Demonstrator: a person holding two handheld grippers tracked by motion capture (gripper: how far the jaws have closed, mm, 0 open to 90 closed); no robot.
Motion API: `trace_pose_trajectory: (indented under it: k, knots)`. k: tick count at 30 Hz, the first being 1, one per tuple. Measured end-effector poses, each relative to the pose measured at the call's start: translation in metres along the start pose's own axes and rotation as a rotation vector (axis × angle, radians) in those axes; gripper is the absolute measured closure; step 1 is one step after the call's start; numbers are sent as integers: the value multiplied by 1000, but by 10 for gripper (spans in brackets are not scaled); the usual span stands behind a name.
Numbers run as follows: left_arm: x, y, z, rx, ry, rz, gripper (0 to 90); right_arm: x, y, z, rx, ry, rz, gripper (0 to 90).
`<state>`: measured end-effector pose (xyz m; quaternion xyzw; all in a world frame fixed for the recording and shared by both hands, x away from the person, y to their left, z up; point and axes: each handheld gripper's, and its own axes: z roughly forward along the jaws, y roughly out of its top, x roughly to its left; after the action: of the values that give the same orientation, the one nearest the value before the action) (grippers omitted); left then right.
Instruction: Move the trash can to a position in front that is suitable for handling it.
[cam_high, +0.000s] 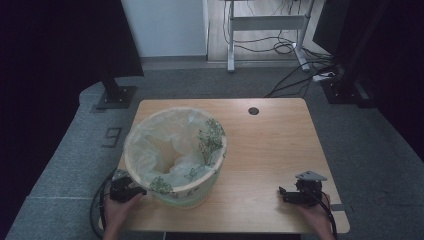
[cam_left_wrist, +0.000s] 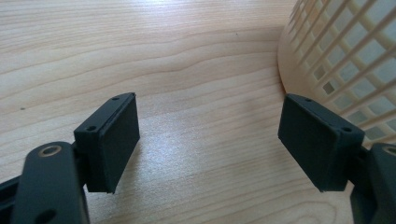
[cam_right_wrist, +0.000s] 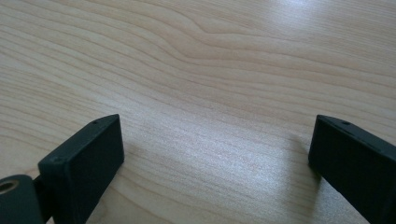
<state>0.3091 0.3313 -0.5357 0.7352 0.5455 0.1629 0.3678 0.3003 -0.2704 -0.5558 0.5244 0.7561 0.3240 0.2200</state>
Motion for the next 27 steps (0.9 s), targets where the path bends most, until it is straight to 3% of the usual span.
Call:
trace_pose_trajectory:
  k: [4,9,12,17,21,27]
  knots:
    - [2,1,-2,-5,13,-5,210,0,0,0,0,-1,3,31]
    - [4,12,-15,-77,48,-28,215,-1,-1,-1,-2,-2,2,37]
    - [5,22,-23,-128,22,-68,217,-1,-2,-2,-4,-3,1,45]
    - [3,39,-27,-151,26,-67,223,0,-2,-3,-9,-1,-1,62]
    - [-6,54,-24,-164,0,-44,226,0,-3,-3,-9,-1,-1,64]
    - [-34,63,-15,-158,-20,-37,263,2,-3,-4,-16,-4,2,88]
